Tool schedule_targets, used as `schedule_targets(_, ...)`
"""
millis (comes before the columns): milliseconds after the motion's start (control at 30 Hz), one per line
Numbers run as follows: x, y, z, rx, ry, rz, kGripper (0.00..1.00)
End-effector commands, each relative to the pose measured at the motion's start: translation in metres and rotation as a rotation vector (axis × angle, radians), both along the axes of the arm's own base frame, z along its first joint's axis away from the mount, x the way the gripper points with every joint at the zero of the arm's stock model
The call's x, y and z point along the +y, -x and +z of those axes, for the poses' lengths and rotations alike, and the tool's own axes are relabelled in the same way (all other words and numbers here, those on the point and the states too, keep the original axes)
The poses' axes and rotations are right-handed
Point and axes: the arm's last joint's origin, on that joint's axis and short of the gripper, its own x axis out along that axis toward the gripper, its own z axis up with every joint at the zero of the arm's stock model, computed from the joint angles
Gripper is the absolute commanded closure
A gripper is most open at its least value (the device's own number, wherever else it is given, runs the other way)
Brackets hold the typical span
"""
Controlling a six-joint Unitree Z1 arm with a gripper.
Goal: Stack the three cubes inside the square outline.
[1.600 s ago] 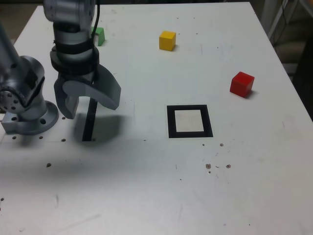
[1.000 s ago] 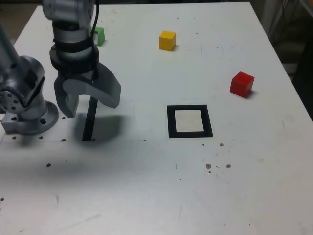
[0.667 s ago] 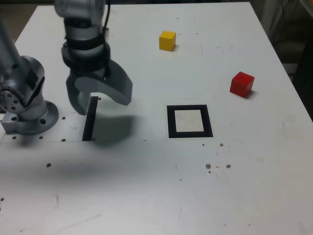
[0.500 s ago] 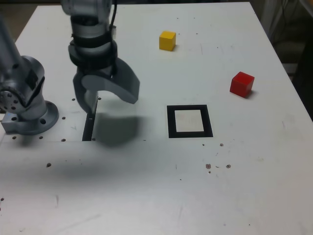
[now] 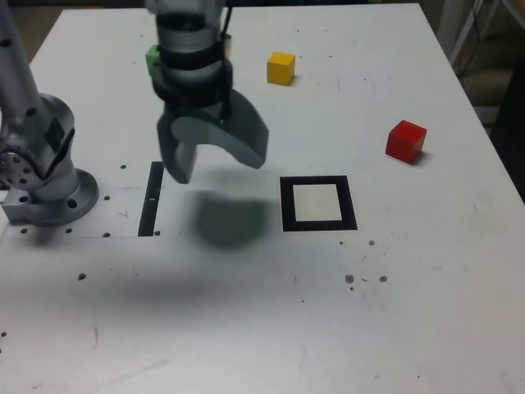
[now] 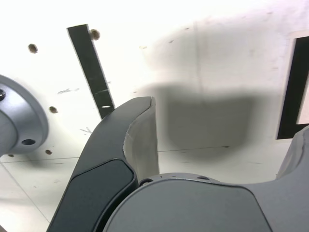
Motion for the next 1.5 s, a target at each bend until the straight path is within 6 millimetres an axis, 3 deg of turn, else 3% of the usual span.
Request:
schedule_targets(0, 0.002, -0.008, 0.0, 0.003, -0.001, -0.008, 0.03)
schedule_targets(700, 0.028, -0.082, 0.007, 0.016, 0.016, -0.06, 0.03)
schedule_targets(1167, 0.037, -0.148, 0.01, 0.015, 0.016, -0.052, 0.03)
schedule_targets(1467, 0.043, -0.178, 0.009, 0.019, 0.015, -0.052, 0.03)
